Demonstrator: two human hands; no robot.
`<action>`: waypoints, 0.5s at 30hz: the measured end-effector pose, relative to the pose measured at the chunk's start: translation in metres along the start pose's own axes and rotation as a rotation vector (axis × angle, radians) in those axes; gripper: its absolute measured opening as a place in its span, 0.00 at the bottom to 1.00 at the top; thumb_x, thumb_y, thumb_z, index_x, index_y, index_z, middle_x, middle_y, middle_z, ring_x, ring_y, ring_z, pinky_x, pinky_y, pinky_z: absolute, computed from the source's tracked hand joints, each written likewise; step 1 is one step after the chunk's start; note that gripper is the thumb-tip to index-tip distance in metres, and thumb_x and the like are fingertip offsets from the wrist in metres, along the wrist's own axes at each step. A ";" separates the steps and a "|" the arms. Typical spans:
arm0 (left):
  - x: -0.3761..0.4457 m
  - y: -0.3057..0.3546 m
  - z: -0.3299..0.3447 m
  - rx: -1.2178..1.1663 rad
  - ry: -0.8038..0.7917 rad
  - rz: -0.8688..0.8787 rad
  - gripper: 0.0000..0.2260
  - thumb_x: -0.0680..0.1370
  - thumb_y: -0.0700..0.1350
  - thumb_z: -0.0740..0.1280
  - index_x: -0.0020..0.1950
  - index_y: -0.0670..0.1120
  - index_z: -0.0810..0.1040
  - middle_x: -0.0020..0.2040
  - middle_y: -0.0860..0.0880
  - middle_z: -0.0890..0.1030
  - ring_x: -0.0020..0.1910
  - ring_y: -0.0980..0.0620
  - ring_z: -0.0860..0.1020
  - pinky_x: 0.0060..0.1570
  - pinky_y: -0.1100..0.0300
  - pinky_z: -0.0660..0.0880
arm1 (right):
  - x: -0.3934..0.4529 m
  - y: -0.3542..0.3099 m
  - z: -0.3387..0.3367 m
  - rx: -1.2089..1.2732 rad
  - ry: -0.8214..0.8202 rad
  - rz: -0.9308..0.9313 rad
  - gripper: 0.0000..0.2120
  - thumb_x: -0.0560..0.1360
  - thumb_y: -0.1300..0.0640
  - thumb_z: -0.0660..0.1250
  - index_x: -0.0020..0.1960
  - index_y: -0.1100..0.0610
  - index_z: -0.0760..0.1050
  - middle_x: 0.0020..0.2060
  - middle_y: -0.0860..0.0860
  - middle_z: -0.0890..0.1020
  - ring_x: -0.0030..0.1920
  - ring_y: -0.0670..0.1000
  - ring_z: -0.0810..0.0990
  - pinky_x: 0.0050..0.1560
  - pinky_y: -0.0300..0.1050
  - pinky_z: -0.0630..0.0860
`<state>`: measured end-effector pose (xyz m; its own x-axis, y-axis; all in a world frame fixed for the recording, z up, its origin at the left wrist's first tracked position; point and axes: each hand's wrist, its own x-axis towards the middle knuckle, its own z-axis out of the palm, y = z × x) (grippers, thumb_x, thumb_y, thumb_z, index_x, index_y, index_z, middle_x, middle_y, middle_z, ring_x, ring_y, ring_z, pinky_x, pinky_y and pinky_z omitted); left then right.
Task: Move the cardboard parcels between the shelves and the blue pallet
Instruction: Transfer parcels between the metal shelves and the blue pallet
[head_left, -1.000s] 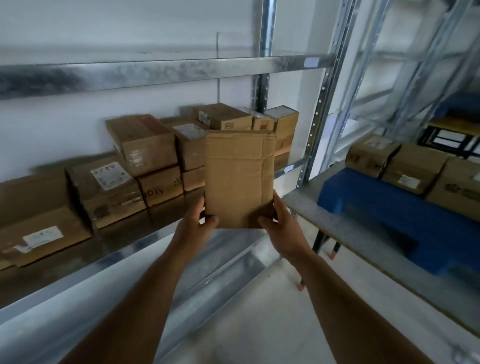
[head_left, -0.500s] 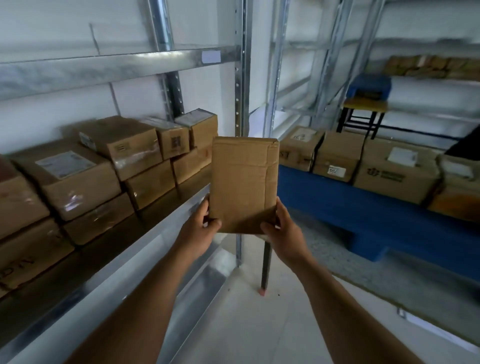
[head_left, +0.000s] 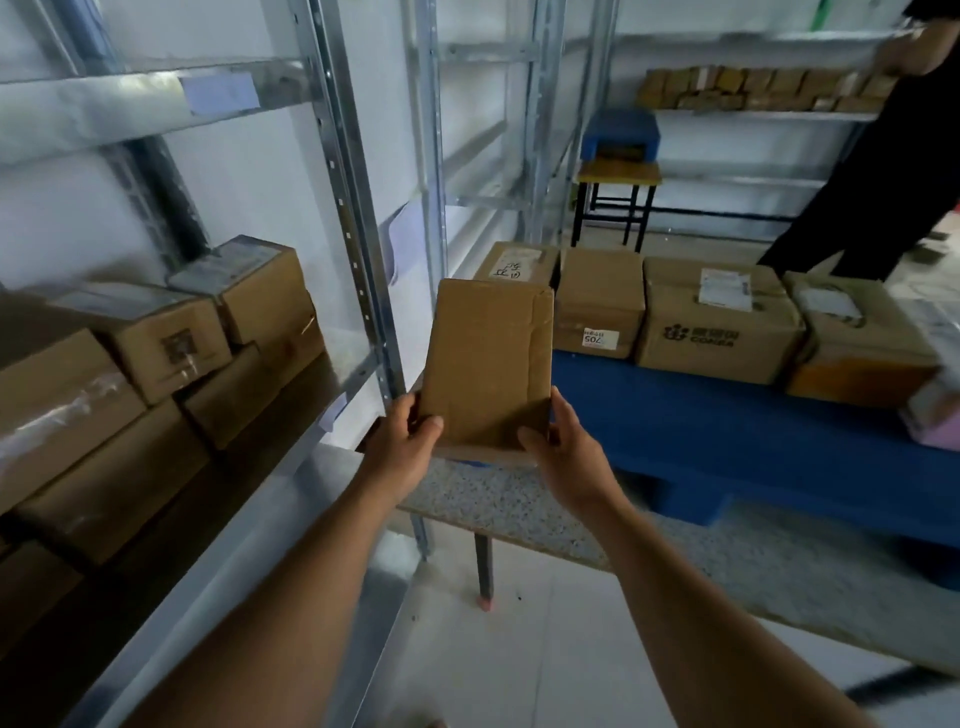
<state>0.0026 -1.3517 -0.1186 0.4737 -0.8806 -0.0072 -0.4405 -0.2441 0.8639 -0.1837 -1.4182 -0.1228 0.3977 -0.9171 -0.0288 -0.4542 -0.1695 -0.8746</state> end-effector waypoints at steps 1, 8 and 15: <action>0.012 -0.002 0.002 0.016 -0.034 0.002 0.19 0.80 0.52 0.58 0.70 0.52 0.64 0.63 0.49 0.74 0.56 0.51 0.72 0.52 0.56 0.69 | 0.008 0.001 0.000 -0.006 0.006 0.017 0.32 0.79 0.47 0.60 0.78 0.45 0.48 0.66 0.50 0.74 0.61 0.52 0.75 0.60 0.53 0.74; 0.087 -0.009 0.010 0.095 -0.110 0.009 0.21 0.81 0.53 0.58 0.73 0.47 0.64 0.66 0.44 0.73 0.54 0.53 0.72 0.48 0.62 0.65 | 0.068 0.012 0.009 -0.043 0.045 0.130 0.32 0.78 0.41 0.59 0.77 0.46 0.51 0.66 0.49 0.73 0.62 0.51 0.74 0.61 0.53 0.73; 0.128 -0.029 0.012 0.059 -0.257 0.021 0.26 0.79 0.56 0.59 0.75 0.50 0.59 0.71 0.48 0.69 0.67 0.49 0.69 0.57 0.61 0.64 | 0.104 0.028 0.018 -0.022 0.041 0.182 0.34 0.75 0.42 0.65 0.76 0.46 0.55 0.64 0.45 0.74 0.62 0.49 0.74 0.51 0.41 0.71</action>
<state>0.0671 -1.4620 -0.1509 0.2578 -0.9582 -0.1236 -0.4954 -0.2410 0.8346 -0.1410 -1.5117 -0.1588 0.2743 -0.9473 -0.1656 -0.5335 -0.0066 -0.8458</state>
